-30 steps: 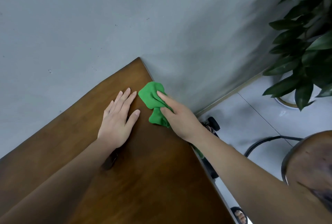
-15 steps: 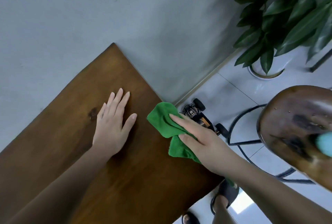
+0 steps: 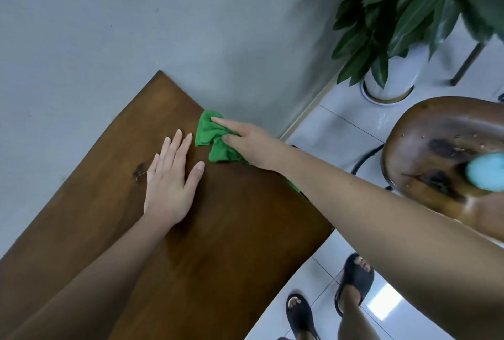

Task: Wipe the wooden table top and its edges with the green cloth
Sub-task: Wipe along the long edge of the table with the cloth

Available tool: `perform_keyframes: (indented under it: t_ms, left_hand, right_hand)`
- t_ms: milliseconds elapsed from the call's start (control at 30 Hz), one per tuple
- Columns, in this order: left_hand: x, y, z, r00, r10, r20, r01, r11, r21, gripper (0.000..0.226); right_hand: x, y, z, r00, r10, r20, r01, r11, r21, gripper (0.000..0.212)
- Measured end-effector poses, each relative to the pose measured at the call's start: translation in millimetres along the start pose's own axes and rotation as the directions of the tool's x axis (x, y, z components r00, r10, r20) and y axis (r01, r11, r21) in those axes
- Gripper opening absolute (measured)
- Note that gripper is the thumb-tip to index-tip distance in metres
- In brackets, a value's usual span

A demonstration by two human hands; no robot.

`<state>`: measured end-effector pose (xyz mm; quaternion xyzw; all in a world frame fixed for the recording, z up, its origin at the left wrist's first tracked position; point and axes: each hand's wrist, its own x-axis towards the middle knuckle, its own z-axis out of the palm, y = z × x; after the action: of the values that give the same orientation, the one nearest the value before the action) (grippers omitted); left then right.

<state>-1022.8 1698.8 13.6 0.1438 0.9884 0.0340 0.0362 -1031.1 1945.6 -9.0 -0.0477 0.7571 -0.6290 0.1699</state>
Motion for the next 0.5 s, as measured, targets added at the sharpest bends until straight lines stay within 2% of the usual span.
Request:
perform_keyframes:
  t_ms: [200,300,500]
  left_hand:
    - [-1.7,0.9,-0.1,1.000,0.022,-0.012,-0.022,1.000,-0.021,0.077]
    - [-2.3,2.0,-0.5,0.999,0.050,-0.012,-0.050,0.998,-0.034,0.079]
    - [-5.5,8.2,-2.9,0.994,0.112,0.008,-0.112,0.993,-0.033,0.082]
  right_hand:
    - [-85.9,29.1,-7.2,1.000,0.015,-0.011,-0.014,0.996,0.090,0.051]
    - [-128.1,42.4,-9.6,0.998,0.053,-0.029,-0.046,0.978,0.205,0.051]
    - [-195.5,62.6,6.3,0.976,0.136,-0.170,-0.054,0.907,0.418,0.048]
